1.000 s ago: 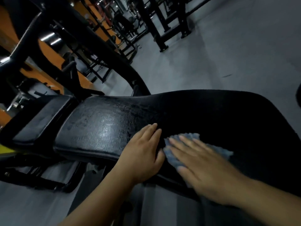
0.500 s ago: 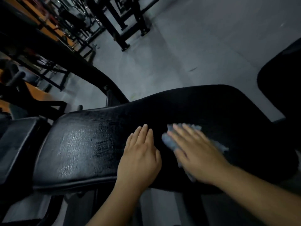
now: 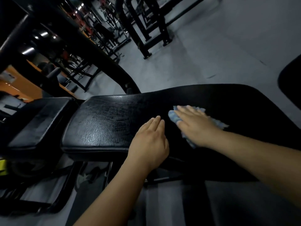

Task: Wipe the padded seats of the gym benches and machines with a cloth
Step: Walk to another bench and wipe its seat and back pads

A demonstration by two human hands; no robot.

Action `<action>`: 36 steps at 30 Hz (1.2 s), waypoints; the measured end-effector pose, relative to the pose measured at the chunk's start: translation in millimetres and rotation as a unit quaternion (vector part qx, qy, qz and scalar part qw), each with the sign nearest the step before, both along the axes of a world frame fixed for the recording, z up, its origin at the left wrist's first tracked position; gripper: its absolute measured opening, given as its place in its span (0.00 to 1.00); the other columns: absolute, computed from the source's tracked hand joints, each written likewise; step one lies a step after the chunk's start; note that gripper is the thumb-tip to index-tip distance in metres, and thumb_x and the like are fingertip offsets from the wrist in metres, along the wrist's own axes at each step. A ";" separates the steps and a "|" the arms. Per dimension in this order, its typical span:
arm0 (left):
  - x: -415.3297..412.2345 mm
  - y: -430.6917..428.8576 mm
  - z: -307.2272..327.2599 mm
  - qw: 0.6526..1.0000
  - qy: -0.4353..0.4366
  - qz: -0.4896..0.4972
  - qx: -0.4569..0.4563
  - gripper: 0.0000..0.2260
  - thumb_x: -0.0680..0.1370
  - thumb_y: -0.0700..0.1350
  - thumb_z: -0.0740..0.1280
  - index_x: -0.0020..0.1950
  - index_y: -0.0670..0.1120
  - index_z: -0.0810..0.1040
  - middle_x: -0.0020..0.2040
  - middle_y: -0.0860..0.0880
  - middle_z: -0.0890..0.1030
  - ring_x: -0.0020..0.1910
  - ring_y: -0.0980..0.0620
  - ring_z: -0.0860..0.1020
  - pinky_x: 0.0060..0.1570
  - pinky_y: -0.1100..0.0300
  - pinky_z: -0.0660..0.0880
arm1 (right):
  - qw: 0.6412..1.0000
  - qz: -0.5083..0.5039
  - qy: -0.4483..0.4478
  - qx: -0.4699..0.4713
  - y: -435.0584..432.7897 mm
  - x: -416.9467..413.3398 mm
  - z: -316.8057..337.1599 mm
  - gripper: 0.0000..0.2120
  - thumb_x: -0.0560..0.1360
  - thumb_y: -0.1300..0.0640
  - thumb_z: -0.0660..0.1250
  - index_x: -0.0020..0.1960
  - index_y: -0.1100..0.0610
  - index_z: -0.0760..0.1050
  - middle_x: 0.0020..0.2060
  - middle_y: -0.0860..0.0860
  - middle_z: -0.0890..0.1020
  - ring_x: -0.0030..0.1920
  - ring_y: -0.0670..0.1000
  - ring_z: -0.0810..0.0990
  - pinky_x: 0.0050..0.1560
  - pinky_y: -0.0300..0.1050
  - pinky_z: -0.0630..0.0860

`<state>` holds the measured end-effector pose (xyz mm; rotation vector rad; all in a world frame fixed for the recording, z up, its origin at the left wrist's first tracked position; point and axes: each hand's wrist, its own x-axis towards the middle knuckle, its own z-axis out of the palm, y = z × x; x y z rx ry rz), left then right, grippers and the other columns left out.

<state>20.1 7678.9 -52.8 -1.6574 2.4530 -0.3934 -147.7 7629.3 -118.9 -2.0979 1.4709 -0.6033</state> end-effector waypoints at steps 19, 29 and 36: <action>34.3 -31.7 33.2 0.998 -0.011 0.058 0.028 0.32 0.74 0.65 0.50 0.77 0.57 0.61 0.78 0.58 0.62 0.78 0.54 0.55 0.77 0.45 0.50 | 0.993 0.095 -0.024 -0.062 -18.2 8.5 1.9 0.27 0.84 0.47 0.49 0.81 0.43 0.47 0.80 0.41 0.47 0.80 0.44 0.43 0.77 0.43 0.39; 43.1 -36.2 26.9 0.988 0.058 0.118 -0.084 0.22 0.73 0.56 0.52 0.63 0.51 0.74 0.71 0.52 0.73 0.73 0.50 0.67 0.72 0.45 0.62 | 0.981 0.146 -0.053 -0.113 -25.2 44.8 12.5 0.29 0.82 0.41 0.44 0.81 0.45 0.48 0.81 0.42 0.48 0.80 0.46 0.43 0.79 0.48 0.40; 55.0 -49.6 49.5 0.994 -0.043 0.092 -0.027 0.30 0.73 0.63 0.49 0.72 0.54 0.71 0.74 0.52 0.70 0.74 0.48 0.64 0.73 0.48 0.58 | 0.999 0.017 0.002 -0.037 -110.3 71.2 23.7 0.27 0.82 0.46 0.47 0.81 0.45 0.50 0.81 0.46 0.50 0.80 0.51 0.46 0.79 0.54 0.43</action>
